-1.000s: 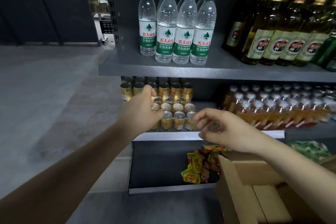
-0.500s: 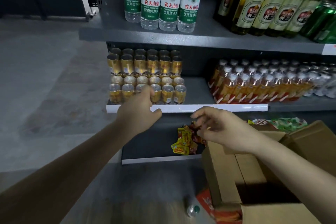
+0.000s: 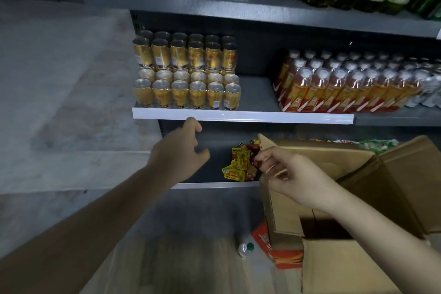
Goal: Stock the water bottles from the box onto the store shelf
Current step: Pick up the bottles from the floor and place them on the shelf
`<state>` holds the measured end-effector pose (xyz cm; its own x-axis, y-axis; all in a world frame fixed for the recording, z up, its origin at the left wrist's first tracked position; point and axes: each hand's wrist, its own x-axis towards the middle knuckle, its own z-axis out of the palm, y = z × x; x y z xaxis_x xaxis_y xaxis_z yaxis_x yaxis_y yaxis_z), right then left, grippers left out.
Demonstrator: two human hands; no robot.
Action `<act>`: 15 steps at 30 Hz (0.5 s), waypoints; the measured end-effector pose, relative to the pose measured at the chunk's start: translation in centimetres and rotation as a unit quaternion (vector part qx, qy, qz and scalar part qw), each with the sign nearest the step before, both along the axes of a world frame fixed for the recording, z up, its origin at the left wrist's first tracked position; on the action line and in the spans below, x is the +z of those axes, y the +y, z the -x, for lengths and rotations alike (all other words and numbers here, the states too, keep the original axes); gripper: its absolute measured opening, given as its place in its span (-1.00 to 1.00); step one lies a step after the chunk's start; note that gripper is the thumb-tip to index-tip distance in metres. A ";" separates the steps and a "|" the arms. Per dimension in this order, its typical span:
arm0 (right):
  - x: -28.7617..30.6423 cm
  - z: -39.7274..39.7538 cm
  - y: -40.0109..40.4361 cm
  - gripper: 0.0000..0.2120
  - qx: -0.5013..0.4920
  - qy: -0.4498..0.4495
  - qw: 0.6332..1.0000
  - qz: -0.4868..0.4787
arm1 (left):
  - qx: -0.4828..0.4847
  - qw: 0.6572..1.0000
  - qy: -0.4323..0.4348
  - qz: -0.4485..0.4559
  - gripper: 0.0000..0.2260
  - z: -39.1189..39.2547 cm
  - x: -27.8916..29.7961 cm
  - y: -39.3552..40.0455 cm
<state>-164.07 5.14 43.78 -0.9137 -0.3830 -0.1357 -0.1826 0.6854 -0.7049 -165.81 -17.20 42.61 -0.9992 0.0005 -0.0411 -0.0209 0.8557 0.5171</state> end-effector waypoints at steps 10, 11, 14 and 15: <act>-7.8 -1.8 -1.1 -0.64 -0.028 -0.006 0.999 -0.025 | -0.018 0.999 -0.025 0.009 -0.62 -0.8 -6.5 -0.9; -8.8 -1.9 -1.3 -0.64 -0.033 -0.010 0.999 -0.025 | -0.021 0.999 -0.029 0.011 -0.62 -0.8 -7.5 -0.9; -12.2 -2.3 -1.7 -0.64 -0.056 -0.022 0.998 -0.030 | -0.035 0.998 -0.041 0.015 -0.62 -0.9 -10.8 -1.1; -13.3 -2.4 -1.7 -0.64 -0.063 -0.026 0.997 -0.028 | -0.041 0.998 -0.044 0.016 -0.62 -0.9 -11.9 -1.0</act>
